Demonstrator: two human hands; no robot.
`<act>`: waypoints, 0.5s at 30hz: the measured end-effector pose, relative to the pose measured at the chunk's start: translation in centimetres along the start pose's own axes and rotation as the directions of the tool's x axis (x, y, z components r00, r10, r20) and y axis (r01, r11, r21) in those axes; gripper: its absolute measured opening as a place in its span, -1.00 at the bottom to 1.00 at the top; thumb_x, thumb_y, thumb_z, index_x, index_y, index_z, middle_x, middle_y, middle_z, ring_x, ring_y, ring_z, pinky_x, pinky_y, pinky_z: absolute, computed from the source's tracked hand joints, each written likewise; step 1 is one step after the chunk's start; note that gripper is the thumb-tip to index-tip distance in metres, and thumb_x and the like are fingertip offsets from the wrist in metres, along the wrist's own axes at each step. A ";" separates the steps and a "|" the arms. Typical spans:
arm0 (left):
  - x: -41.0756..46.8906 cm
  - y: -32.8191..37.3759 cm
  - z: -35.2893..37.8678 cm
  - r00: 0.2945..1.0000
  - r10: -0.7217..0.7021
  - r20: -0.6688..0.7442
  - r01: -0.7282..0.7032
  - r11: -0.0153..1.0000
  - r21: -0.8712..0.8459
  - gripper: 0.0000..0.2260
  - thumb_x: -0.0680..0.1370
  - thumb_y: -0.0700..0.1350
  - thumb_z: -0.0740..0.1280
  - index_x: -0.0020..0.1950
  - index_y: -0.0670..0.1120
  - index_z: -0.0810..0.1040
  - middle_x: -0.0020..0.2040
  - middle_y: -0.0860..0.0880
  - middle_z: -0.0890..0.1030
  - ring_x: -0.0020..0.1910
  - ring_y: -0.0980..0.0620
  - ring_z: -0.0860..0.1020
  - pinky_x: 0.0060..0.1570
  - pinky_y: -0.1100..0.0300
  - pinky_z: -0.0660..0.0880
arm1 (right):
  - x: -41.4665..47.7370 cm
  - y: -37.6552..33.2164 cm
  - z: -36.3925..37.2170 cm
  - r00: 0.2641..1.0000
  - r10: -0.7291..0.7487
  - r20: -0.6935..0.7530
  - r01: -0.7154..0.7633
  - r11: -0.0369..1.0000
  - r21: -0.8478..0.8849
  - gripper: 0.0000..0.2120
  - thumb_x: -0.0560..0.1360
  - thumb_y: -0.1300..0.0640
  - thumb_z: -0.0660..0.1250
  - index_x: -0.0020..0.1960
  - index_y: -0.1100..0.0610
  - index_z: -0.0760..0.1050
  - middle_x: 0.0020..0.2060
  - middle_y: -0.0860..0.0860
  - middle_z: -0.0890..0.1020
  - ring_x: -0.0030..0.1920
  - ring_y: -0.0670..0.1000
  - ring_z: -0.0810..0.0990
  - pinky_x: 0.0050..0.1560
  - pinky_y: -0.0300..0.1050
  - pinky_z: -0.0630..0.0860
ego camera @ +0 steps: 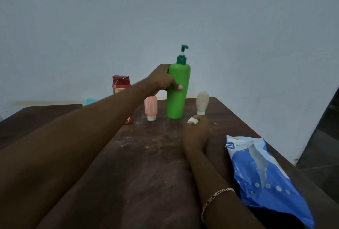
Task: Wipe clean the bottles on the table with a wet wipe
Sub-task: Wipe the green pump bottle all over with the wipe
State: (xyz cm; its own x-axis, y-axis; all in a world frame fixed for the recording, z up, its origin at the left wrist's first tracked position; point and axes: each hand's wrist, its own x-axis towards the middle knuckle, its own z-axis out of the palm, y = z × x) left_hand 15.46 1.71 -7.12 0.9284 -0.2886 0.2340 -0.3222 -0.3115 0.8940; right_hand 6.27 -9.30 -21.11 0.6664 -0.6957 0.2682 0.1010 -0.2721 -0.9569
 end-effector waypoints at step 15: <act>2.7 -4.2 0.8 0.998 -0.056 -0.041 0.045 0.974 -0.221 -0.40 0.38 -0.56 0.38 0.37 -0.18 0.49 0.18 -0.20 0.65 0.16 -0.19 0.63 0.13 -0.15 0.60 | -0.6 -0.1 0.1 0.987 -0.109 0.117 0.124 0.984 -0.125 -0.78 0.39 0.36 0.29 -0.01 0.16 0.53 -0.06 0.14 0.63 -0.03 0.15 0.59 -0.07 -0.03 0.52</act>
State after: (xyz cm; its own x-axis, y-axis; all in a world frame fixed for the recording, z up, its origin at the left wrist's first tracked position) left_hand 19.19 1.48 -10.51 0.9517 -0.2333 0.1995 -0.2309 -0.1160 0.9660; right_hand 5.97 -8.78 -21.23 0.7331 -0.5792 0.3565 0.0897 -0.4373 -0.8948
